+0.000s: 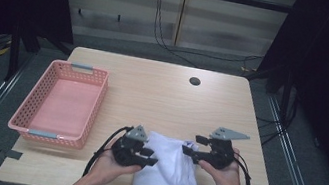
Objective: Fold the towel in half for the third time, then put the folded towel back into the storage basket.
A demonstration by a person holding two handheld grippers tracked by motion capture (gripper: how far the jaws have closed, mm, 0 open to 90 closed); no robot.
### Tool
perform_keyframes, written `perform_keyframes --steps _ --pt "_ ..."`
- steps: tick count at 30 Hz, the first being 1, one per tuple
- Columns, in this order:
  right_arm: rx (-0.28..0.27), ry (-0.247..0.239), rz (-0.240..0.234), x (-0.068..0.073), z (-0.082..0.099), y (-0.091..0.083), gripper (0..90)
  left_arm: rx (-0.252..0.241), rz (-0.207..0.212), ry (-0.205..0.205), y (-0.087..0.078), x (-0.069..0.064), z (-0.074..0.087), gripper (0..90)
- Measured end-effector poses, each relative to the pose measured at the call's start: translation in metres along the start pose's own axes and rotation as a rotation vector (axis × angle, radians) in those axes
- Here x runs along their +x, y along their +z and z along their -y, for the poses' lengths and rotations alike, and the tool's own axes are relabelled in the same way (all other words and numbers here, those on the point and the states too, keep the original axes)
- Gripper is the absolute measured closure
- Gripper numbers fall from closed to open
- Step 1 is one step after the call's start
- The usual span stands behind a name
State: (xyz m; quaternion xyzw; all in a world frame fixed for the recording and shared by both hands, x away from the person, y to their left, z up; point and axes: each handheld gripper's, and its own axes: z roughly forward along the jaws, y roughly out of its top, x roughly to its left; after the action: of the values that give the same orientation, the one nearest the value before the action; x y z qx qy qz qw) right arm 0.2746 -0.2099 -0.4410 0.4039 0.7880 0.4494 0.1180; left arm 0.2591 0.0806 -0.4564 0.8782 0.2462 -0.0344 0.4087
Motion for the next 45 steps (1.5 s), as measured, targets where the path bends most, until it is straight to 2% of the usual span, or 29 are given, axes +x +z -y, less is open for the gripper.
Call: perform_keyframes --steps 1,2,3,5,6,7,8,9,11,13,16,17,18,19,21,23,25,28,29,32,34,35,37,38,40,41,45 --pt "0.021 -0.011 0.021 0.0 -0.005 0.008 33.8 0.001 -0.009 -0.005 -0.003 -0.003 0.007 58.9" --pt "0.046 -0.021 0.051 -0.001 -0.008 0.015 35.4 -0.004 0.009 -0.01 -0.004 -0.006 0.014 58.3" --pt "0.061 -0.013 0.064 -0.003 -0.008 0.022 39.5 0.013 0.018 -0.012 -0.004 -0.009 0.02 58.1" --pt "0.123 -0.012 0.1 -0.008 -0.005 0.032 49.3 0.023 0.014 0.007 -0.002 -0.014 0.03 54.3" --pt "0.142 -0.011 0.104 -0.01 -0.002 0.035 59.0 0.025 0.008 0.003 0.0 -0.014 0.033 53.7" --pt "0.148 -0.009 0.106 -0.012 0.002 0.035 72.1 0.023 0.004 -0.008 0.002 -0.015 0.034 53.8" --pt "0.151 -0.014 0.12 -0.013 0.006 0.033 76.9 0.031 -0.004 -0.006 0.005 -0.016 0.035 53.7" --pt "0.152 -0.016 0.126 -0.016 0.009 0.031 80.2 0.05 -0.009 0.013 0.006 -0.016 0.034 53.6" --pt "0.139 -0.011 0.112 -0.021 0.014 0.026 81.4 0.056 0.001 0.003 0.006 -0.016 0.033 51.4" --pt "0.13 0.003 0.119 -0.026 0.019 0.021 80.5 0.037 0.006 -0.012 0.005 -0.015 0.037 51.4" --pt "0.131 0.014 0.108 -0.033 0.028 0.021 76.7 0.059 0.007 -0.009 0.002 -0.017 0.038 49.8" --pt "0.135 0.011 0.102 -0.035 0.031 0.023 73.9 0.058 0.011 -0.012 0.001 -0.019 0.04 46.1" --pt "0.142 0.012 0.106 -0.036 0.033 0.025 70.5 0.059 0.002 0.003 -0.001 -0.021 0.042 43.0" --pt "0.15 0.023 0.113 -0.037 0.033 0.026 62.8 0.063 -0.001 0.01 -0.004 -0.022 0.045 41.2" --pt "0.144 0.04 0.115 -0.041 0.032 0.024 51.1 0.072 0.009 -0.007 -0.01 -0.024 0.051 37.7" --pt "0.112 0.06 0.062 -0.045 0.03 0.02 42.8 0.065 0.0 -0.019 -0.018 -0.025 0.056 35.3" --pt "0.088 0.072 0.03 -0.047 0.027 0.018 34.9 0.061 -0.01 -0.028 -0.023 -0.025 0.058 33.7" --pt "0.102 0.07 -0.006 -0.048 0.026 0.023 31.6 0.067 -0.035 -0.031 -0.019 -0.025 0.055 30.4" --pt "0.111 0.061 0.0 -0.048 0.026 0.026 30.9 0.073 -0.047 -0.039 -0.018 -0.024 0.053 29.8" --pt "0.138 0.056 -0.028 -0.047 0.028 0.033 29.1 0.091 -0.072 -0.063 -0.012 -0.022 0.051 30.4" --pt "0.159 0.034 -0.031 -0.046 0.029 0.038 28.4 0.105 -0.061 -0.073 -0.009 -0.021 0.051 31.4" --pt "0.176 0.039 -0.039 -0.047 0.03 0.04 28.3 0.105 -0.072 -0.08 -0.008 -0.021 0.051 31.3" --pt "0.191 0.037 -0.042 -0.048 0.03 0.042 27.7 0.122 -0.061 -0.053 -0.005 -0.02 0.049 30.2" --pt "0.197 0.039 -0.047 -0.049 0.03 0.042 27.6 0.13 -0.072 -0.037 -0.003 -0.021 0.048 29.4" --pt "0.208 0.043 -0.061 -0.049 0.031 0.044 28.1 0.16 -0.059 -0.01 0.002 -0.022 0.047 25.0" --pt "0.209 0.026 -0.063 -0.049 0.031 0.044 28.1 0.152 -0.065 -0.004 0.004 -0.023 0.048 24.6" --pt "0.218 0.026 -0.067 -0.048 0.03 0.045 31.1 0.157 -0.058 0.002 0.007 -0.021 0.043 24.9"
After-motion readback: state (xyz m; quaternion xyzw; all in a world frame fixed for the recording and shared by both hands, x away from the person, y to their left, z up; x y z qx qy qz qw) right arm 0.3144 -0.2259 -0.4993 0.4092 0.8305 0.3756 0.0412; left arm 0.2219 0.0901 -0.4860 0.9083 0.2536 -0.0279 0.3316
